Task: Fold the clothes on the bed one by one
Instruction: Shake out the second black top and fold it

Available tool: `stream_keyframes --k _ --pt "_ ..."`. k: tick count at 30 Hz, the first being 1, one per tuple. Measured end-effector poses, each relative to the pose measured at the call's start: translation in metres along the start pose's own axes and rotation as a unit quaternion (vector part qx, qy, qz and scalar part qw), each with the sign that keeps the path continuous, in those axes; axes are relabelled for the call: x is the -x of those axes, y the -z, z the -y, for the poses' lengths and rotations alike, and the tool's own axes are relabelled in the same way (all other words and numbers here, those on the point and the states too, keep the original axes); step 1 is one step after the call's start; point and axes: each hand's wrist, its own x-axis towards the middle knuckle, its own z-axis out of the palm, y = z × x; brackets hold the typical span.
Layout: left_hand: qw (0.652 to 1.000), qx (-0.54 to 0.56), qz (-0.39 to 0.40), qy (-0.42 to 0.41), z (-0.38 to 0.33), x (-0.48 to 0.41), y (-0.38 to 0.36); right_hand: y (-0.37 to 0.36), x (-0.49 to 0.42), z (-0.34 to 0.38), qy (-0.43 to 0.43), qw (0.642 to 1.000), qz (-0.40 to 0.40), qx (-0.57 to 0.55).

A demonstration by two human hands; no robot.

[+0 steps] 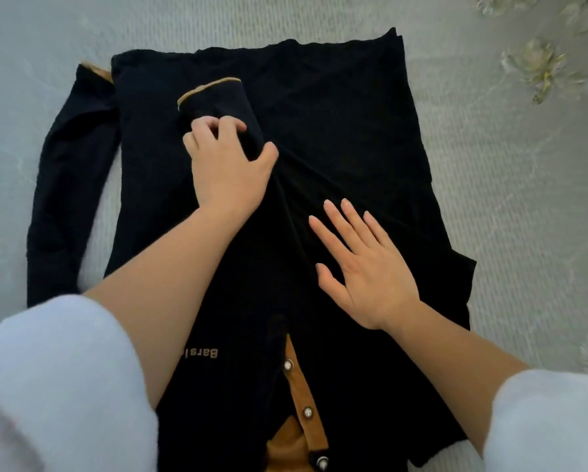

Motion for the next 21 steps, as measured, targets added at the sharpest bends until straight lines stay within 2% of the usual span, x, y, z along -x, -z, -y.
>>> stream_keyframes --k 4,6,8,9,10,11,12,14,15,16,17,18,21 --pt "0.989 -0.088 0.083 0.082 -0.008 -0.027 -0.014 0.001 -0.001 0.000 -0.001 1.000 0.005 -0.006" --pt "0.989 -0.094 0.090 0.076 -0.003 -0.033 -0.015 0.001 -0.002 0.000 -0.002 1.000 0.012 -0.002" --pt "0.998 -0.015 0.035 0.046 0.003 -0.034 -0.009 0.002 -0.002 0.001 -0.003 1.000 0.017 -0.002" --pt "0.996 0.069 -0.011 0.058 0.007 -0.031 -0.005 0.003 -0.002 0.001 -0.004 1.000 0.017 -0.001" --pt "0.978 0.174 -0.056 0.098 0.009 -0.028 0.000 0.003 -0.002 0.001 -0.004 1.000 0.018 0.000" --pt "0.935 0.298 -0.103 0.161 0.012 -0.025 0.007 0.004 -0.002 0.001 -0.004 1.000 0.020 0.002" --pt "0.867 0.418 -0.137 0.234 0.016 -0.023 0.015 0.004 -0.002 0.001 -0.004 1.000 0.022 0.003" --pt "0.702 0.616 -0.113 0.340 0.029 -0.020 0.024 0.003 -0.002 0.001 -0.004 1.000 0.022 0.003" --pt "0.650 0.664 -0.084 0.360 0.038 -0.019 0.026 0.003 -0.002 0.001 -0.003 1.000 0.023 0.004" --pt "0.629 0.684 -0.057 0.365 0.043 -0.021 0.027 0.002 -0.002 0.001 -0.002 1.000 0.024 0.006" --pt "0.630 0.687 -0.037 0.360 0.046 -0.025 0.029 0.002 -0.002 0.001 -0.002 1.000 0.025 0.009" --pt "0.652 0.672 -0.018 0.351 0.047 -0.029 0.031 0.002 -0.002 0.001 -0.002 1.000 0.025 0.011" --pt "0.752 0.566 0.004 0.336 0.046 -0.048 0.034 0.002 -0.002 0.001 -0.003 0.999 0.027 0.021"
